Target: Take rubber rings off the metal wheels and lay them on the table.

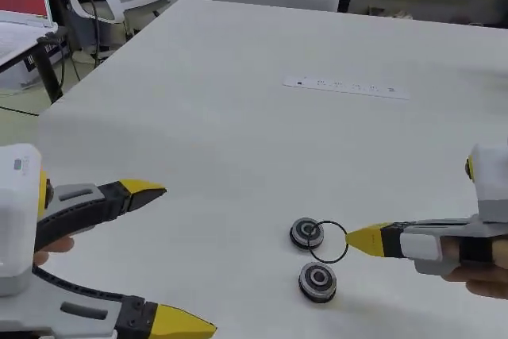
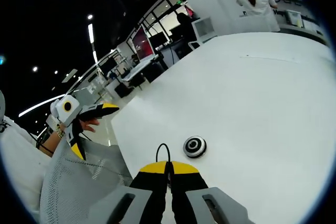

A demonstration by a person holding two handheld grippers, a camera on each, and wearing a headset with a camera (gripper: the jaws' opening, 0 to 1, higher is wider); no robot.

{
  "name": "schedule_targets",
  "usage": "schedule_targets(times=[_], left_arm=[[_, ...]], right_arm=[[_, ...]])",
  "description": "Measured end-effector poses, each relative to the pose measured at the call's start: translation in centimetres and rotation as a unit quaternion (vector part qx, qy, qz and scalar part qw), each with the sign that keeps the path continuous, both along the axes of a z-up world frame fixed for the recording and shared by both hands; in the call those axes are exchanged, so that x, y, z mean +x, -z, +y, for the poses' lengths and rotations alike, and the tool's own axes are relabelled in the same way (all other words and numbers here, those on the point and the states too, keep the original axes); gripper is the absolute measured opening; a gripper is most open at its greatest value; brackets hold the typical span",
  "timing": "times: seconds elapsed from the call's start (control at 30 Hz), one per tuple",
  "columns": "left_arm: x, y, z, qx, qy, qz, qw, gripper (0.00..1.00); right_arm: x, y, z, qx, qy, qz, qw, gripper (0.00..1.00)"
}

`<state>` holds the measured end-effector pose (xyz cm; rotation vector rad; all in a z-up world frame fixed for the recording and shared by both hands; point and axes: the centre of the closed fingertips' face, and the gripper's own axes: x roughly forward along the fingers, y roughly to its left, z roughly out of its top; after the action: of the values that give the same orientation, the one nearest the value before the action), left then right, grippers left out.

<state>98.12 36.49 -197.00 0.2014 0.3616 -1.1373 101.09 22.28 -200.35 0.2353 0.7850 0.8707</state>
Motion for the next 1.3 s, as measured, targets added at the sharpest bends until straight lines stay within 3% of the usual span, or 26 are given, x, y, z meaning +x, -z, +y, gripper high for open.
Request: schedule_targets(times=[0.17,0.43,0.8,1.0,1.3], left_arm=[[-0.2,0.5,-0.1,0.001,0.008,0.010,0.9999,0.94],[-0.3,0.8,-0.2,0.005,0.011,0.013,0.9998,0.94],[-0.3,0.7,-0.2,0.000,0.010,0.012,0.9999,0.93],[-0.3,0.6,-0.2,-0.006,0.009,0.013,0.9999,0.92],[-0.1,0.6,-0.1,-0.007,0.002,0.016,0.9998,0.92]], right_arm=[[-0.2,-0.6,0.7,0.003,-0.016,-0.006,0.9998,0.00],[0.7,-2.7,1.9,0.015,-0.030,-0.022,0.9992,0.00],[1.5,-4.4,4.6,-0.013,-0.085,-0.054,0.9949,0.00],[1.5,-4.2,6.4,-0.018,-0.111,-0.056,0.9921,0.00],[0.6,-1.6,8.2,-0.045,-0.144,-0.039,0.9878,0.00]])
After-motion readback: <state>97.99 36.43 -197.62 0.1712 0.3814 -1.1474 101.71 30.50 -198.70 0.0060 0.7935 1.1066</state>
